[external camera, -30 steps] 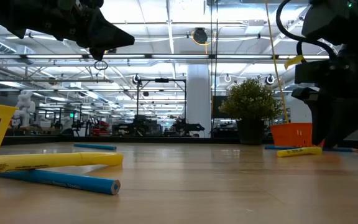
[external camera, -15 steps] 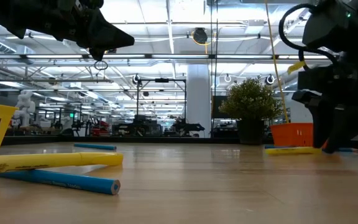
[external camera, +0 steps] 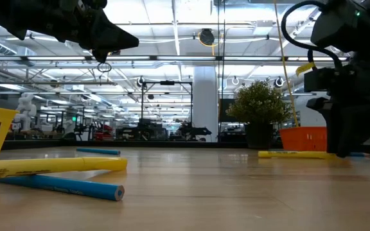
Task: Sort pens & pencils
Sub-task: Put the top left yellow ballpen into the yellow bin
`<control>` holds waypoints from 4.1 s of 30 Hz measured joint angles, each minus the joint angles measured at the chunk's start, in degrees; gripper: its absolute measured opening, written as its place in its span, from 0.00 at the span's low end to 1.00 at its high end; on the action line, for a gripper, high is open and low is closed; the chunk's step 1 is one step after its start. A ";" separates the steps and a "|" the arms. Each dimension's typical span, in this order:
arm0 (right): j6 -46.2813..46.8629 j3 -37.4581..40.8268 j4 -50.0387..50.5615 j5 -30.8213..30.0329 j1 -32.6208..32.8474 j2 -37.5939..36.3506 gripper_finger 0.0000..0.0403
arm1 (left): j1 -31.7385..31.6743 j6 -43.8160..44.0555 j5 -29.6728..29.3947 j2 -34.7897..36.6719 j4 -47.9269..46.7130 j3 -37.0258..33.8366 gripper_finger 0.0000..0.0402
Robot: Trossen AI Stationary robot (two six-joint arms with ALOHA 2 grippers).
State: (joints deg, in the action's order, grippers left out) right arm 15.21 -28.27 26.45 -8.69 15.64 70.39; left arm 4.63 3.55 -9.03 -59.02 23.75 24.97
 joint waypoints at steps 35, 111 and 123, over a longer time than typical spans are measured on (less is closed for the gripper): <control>8.89 10.75 -16.56 4.48 0.05 0.13 0.23 | -0.01 -0.02 0.02 0.00 -0.13 0.00 0.07; -13.85 10.97 -67.40 -6.20 -3.34 -7.26 0.00 | 0.13 -14.59 2.28 -20.10 25.70 0.04 0.25; -18.49 10.60 -91.76 -0.36 -4.09 7.67 0.00 | 0.13 -14.83 5.00 -32.59 39.93 8.40 0.66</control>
State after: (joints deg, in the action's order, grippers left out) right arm -3.28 -17.67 -65.32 -9.05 11.55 78.06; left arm 4.75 -11.27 -4.03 -91.61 63.68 33.37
